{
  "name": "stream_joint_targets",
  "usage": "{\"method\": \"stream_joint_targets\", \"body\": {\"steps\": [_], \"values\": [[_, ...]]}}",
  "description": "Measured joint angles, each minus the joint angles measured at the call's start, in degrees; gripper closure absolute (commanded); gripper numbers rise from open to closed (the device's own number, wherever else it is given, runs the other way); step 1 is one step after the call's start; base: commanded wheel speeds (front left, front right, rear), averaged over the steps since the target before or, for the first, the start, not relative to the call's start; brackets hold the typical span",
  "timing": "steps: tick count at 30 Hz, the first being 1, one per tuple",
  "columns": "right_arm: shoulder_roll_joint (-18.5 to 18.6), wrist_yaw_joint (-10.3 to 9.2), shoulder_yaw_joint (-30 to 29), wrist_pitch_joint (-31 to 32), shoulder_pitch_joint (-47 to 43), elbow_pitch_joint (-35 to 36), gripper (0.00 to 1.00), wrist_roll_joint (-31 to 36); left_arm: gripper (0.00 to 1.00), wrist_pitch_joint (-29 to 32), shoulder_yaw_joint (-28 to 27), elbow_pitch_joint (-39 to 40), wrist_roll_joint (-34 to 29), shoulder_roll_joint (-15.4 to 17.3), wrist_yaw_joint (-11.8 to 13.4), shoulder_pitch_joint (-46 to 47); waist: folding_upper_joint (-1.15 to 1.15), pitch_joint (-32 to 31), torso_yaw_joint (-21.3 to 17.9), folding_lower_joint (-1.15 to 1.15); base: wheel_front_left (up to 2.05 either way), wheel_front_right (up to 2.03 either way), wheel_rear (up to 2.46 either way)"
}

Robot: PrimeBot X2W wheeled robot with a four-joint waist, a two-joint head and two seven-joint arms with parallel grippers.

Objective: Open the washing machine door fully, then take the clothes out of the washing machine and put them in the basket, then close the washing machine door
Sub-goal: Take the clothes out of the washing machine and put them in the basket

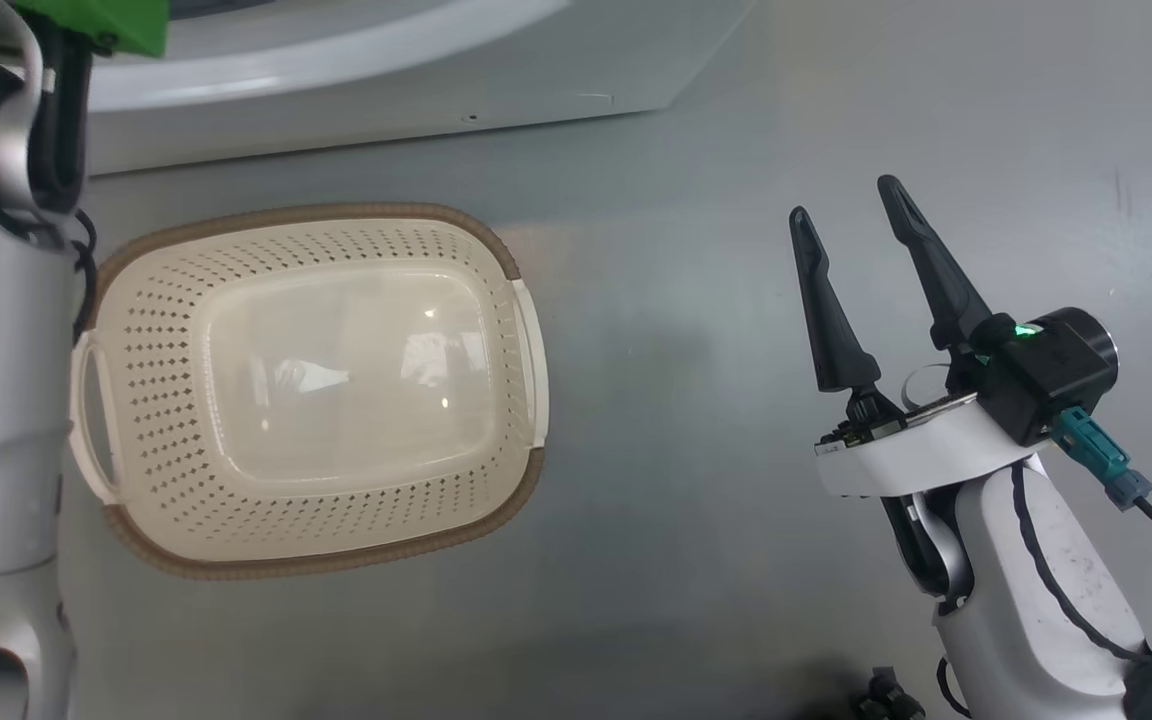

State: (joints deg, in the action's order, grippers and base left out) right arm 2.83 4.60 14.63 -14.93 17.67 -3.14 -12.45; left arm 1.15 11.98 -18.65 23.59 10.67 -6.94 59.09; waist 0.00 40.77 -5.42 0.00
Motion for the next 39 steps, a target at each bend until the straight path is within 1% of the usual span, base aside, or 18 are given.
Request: {"method": "stream_joint_targets", "body": {"steps": [4, 7, 10, 13, 17, 25, 28, 29, 32, 39], "values": [[0.01, 0.04, -0.36, 0.00, -1.13, -0.47, 0.00, 0.20, 1.00, -5.91, -0.07, 2.48, -1.46, -0.87, 0.33, -4.05, 0.00, -1.85, 1.20, 0.00, 0.00, 0.00, 0.00], [0.04, 0.07, -0.62, 0.00, -1.91, -0.73, 0.00, 0.90, 1.00, -10.02, -0.11, 4.34, -2.96, -1.23, 1.76, -7.13, 0.00, -3.22, 2.09, 0.00, 0.00, 0.00, 0.00], [0.04, 0.49, -0.63, 0.00, -2.19, -1.27, 0.00, 1.09, 1.00, -13.85, -0.14, 5.46, -4.61, -1.77, 3.24, -11.00, 0.00, -4.68, 2.85, 0.00, 0.00, 0.00, 0.00], [0.04, 0.63, -0.66, 0.00, -3.10, -1.56, 0.00, 1.12, 1.00, -16.57, -0.05, 6.89, -5.67, -2.38, 4.89, -14.91, 0.00, -6.24, 3.53, 0.00, 0.00, 0.00, 0.00], [0.04, 0.65, -0.75, 0.00, -4.90, -2.45, 0.00, 1.43, 1.00, -16.35, 0.46, 10.55, -7.45, -3.24, 6.53, -20.30, 0.00, -8.94, 4.53, 0.00, 0.00, 0.00, 0.00], [0.03, 0.82, -1.24, 0.00, -7.66, -3.35, 0.00, 1.42, 1.00, -16.27, -0.37, 18.39, -9.10, -4.55, 9.71, -26.41, 0.00, -13.33, 5.69, 0.00, 0.00, 0.00, 0.00], [0.02, 0.82, -1.32, 0.00, -8.58, -3.66, 0.00, 1.32, 1.00, -16.02, -1.15, 23.20, -9.58, -5.36, 10.21, -27.80, 0.00, -15.03, 5.99, 0.00, 0.00, 0.00, 0.00], [0.02, 0.82, -1.32, 0.00, -8.58, -3.66, 0.00, 1.32, 1.00, -16.02, -1.15, 23.20, -9.58, -5.36, 10.21, -27.80, 0.00, -15.03, 5.99, 0.00, 0.00, 0.00, 0.00], [0.02, 0.82, -1.31, 0.00, -9.32, -3.83, 0.00, 0.94, 1.00, -16.03, -1.63, 27.17, -10.71, -5.80, 10.24, -28.97, 0.00, -16.76, 6.19, 0.00, 0.00, 0.00, 0.00], [0.00, 0.82, -1.34, 0.00, -11.68, -4.06, 0.00, 0.89, 1.00, -16.02, -0.58, 30.63, -11.09, -5.87, 10.25, -35.37, 0.00, -20.41, 6.55, 0.00, 0.00, 0.00, 0.00]]}}
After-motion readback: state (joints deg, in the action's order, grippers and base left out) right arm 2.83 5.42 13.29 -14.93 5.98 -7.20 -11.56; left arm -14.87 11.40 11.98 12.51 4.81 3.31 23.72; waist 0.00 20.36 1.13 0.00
